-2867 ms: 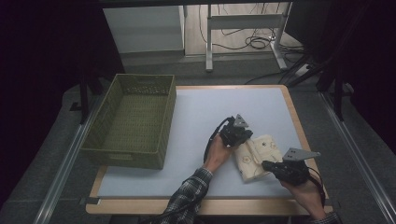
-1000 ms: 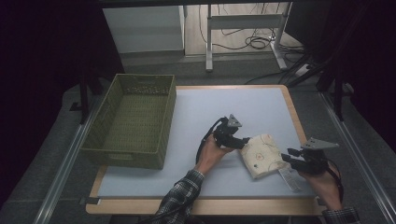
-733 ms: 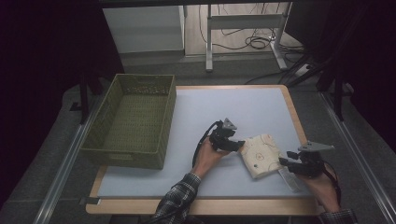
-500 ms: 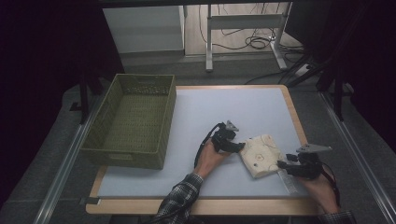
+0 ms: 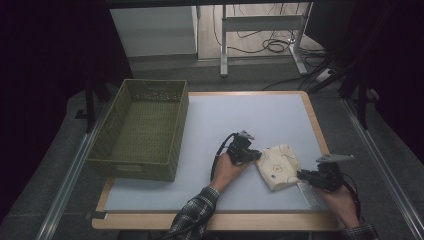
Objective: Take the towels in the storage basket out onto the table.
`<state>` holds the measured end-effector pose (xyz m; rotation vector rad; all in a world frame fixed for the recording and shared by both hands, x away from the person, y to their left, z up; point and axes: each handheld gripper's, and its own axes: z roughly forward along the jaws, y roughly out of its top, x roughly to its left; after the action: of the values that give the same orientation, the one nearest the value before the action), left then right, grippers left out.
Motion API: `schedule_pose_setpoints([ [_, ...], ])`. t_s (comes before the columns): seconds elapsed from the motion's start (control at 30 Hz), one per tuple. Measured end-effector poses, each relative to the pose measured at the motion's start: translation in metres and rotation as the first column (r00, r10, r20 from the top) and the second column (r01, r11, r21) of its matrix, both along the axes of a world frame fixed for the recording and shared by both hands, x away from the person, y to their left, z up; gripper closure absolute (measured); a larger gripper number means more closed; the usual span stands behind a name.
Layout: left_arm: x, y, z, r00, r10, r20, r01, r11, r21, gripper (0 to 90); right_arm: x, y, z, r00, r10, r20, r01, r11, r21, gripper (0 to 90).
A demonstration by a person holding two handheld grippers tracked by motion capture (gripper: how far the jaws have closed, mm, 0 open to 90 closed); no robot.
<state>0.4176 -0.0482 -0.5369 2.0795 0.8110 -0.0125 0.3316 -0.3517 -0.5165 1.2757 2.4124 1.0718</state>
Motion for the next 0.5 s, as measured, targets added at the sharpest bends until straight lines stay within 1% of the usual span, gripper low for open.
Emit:
schedule_pose_setpoints([
  [0.03, 0.000, 0.000, 0.001, 1.0000, -0.001, 0.009, 0.001, 1.0000, 0.000, 84.3, 0.000, 0.000, 0.001, 1.0000, 0.002, 0.001, -0.002, 1.0000, -0.002, 83.3],
  [0.07, -0.001, 0.000, 0.002, 0.9996, 0.001, 0.028, -0.002, 1.0000, 0.005, 84.4, -0.001, 0.001, 0.001, 1.0000, 0.005, 0.001, -0.005, 1.0000, -0.001, 83.4],
  [0.17, -0.001, 0.003, 0.008, 0.9985, 0.002, 0.055, -0.002, 1.0000, -0.006, 84.4, -0.006, 0.004, 0.006, 0.9992, 0.026, 0.028, -0.027, 0.9994, 0.021, 83.4],
  [0.27, -0.002, 0.006, 0.016, 0.9968, 0.000, 0.079, -0.001, 0.9999, 0.011, 84.1, -0.010, 0.009, 0.012, 0.9975, 0.046, 0.053, -0.047, 0.9989, 0.010, 83.4],
  [0.43, -0.003, 0.012, 0.024, 0.9940, 0.006, 0.109, -0.008, 0.9997, 0.024, 83.5, -0.011, 0.017, 0.017, 0.9952, 0.070, 0.068, -0.071, 0.9974, 0.014, 83.3],
  [0.5, -0.003, 0.015, 0.025, 0.9942, 0.010, 0.107, -0.012, 0.9997, 0.019, 83.3, -0.012, 0.020, 0.018, 0.9946, 0.078, 0.068, -0.080, 0.9966, 0.022, 83.3],
])
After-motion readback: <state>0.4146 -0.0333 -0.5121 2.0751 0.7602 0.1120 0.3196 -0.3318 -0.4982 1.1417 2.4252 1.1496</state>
